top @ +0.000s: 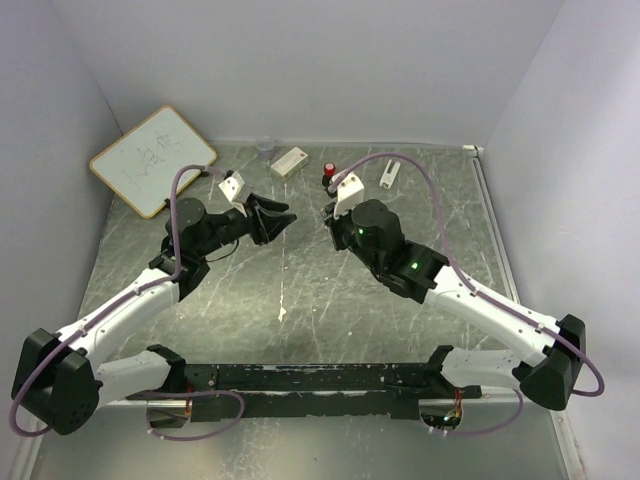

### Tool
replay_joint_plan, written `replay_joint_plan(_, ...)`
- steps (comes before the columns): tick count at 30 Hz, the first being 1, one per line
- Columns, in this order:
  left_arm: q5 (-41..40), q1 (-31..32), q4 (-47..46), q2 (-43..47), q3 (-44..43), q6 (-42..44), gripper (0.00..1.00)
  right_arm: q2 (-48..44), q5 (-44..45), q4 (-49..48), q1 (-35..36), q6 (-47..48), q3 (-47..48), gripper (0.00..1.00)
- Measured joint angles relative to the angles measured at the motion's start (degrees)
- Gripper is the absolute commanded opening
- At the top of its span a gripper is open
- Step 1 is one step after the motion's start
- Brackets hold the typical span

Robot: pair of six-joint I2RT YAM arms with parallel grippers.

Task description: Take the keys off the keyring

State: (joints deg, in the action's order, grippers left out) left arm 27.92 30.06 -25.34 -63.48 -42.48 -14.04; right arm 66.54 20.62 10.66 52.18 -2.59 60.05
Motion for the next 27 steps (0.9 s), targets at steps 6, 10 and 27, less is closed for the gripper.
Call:
replay_joint_plan(6, 3.7, 0.0, -6.9, -1.2, 2.7, -2.3, 0.51, 0.0, 0.8, 1.0, 0.2, 0.1, 0.7, 0.00)
replay_joint_plan(10, 6.0, 0.0, -12.1, -2.3, 4.2, -3.5, 0.53, 0.3, 0.8, 1.3, 0.5, 0.1, 0.8, 0.00)
replay_joint_plan(27, 5.8, 1.7, -21.4, -7.0, 7.3, -3.2, 0.59, 13.6, 12.1, 21.2, 5.4, -2.4, 21.8, 0.00)
